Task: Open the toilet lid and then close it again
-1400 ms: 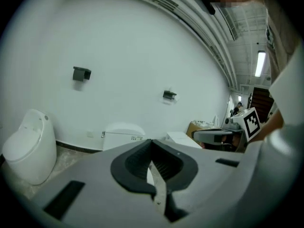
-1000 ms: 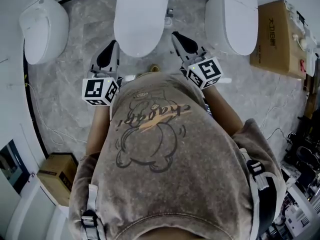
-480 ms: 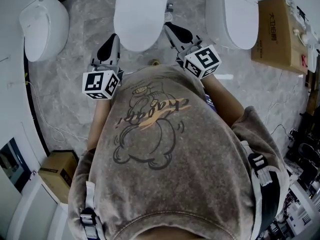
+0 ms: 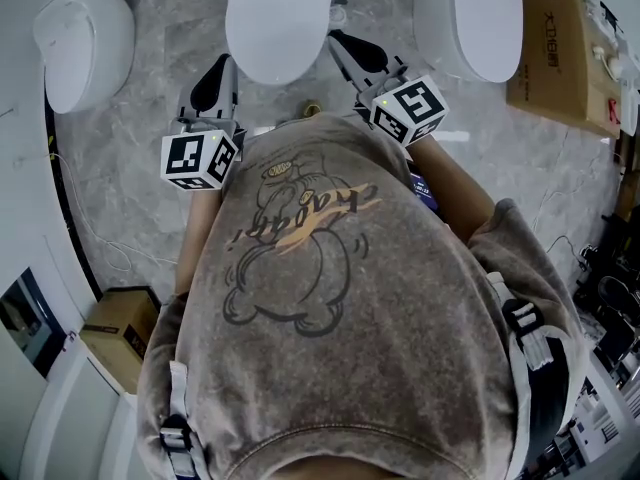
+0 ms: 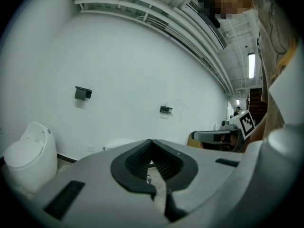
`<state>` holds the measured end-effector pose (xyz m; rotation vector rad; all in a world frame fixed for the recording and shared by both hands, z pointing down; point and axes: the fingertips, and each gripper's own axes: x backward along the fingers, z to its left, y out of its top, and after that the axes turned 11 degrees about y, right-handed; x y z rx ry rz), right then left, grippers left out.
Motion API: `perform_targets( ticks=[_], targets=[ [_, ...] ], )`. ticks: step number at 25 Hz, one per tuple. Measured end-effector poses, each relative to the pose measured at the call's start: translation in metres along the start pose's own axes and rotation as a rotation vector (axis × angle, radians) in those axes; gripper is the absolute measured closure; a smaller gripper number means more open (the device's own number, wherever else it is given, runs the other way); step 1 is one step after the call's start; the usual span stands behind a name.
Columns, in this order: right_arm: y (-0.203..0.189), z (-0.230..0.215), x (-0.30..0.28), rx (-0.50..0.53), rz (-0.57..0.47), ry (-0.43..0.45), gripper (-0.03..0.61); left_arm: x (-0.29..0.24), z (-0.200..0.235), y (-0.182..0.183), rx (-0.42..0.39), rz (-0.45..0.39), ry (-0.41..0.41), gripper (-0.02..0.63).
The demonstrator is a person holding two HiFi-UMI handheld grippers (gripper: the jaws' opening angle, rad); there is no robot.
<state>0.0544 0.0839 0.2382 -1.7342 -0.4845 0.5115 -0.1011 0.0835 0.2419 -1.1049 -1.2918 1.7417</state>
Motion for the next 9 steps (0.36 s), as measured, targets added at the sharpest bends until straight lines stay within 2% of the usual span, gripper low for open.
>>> perform_targets(
  ticks=[9],
  targets=[
    [-0.0065,0.0057,-0.0077,0.007,0.012,0.027,0.552,0.0055,0.0035,-0.0074,0.001,0.012,0.012,0.606]
  ],
)
